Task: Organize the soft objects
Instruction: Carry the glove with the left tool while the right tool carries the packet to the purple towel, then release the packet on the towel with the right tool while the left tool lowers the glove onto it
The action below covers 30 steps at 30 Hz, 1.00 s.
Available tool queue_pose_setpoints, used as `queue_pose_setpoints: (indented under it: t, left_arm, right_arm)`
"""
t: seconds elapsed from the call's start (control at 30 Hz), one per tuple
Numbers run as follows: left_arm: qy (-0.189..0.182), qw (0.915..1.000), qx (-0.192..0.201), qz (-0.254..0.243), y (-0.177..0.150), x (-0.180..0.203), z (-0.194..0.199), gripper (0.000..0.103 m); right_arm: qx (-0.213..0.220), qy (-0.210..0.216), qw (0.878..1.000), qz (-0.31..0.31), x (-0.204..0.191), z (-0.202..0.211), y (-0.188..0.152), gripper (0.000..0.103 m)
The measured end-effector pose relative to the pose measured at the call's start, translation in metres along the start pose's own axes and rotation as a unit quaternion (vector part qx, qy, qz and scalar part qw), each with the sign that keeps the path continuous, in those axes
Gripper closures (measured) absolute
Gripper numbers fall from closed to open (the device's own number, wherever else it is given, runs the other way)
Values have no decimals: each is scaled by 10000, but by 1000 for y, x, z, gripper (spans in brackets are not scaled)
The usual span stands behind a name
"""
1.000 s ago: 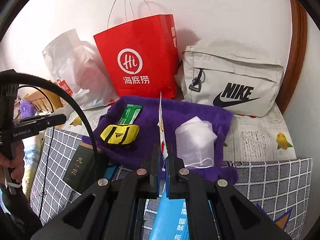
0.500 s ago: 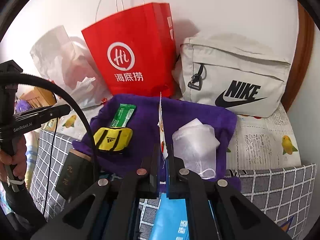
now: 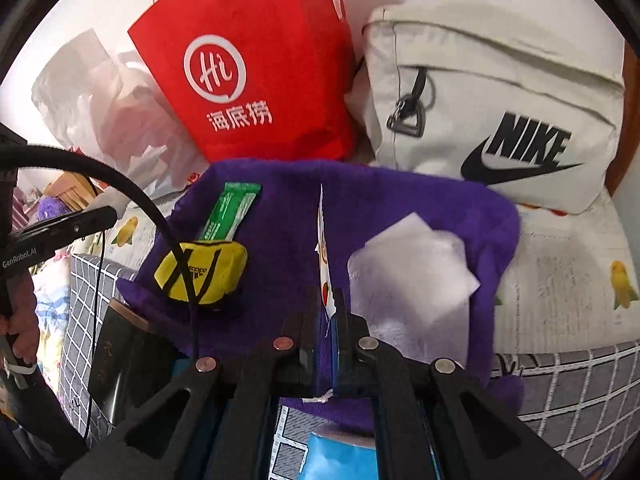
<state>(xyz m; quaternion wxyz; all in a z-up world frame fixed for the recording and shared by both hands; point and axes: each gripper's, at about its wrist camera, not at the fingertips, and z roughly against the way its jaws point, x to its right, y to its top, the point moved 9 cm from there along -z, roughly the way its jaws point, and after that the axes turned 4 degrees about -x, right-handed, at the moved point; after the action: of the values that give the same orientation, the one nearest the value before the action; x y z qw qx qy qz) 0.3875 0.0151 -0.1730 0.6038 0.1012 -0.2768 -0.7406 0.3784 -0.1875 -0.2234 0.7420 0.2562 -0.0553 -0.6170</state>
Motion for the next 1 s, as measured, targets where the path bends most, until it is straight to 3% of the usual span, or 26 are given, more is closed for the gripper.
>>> queue_pose_setpoints:
  t: [0.83,0.93,1.0]
  left_arm:
    - [-136,9993,-341,-101,-7,11,-35,84]
    - [-116,9992,-378,-77,-6,10,-41,84]
    - [-110,9991,-400,-49,-5,8,-47,84]
  right_arm:
    - [-642,322,9972,228,-15,-30,-26,96]
    - [-537,275,9979,241,-12,-25,-23,77]
    - [-347,151,9989,276,-9,-17,-18,57]
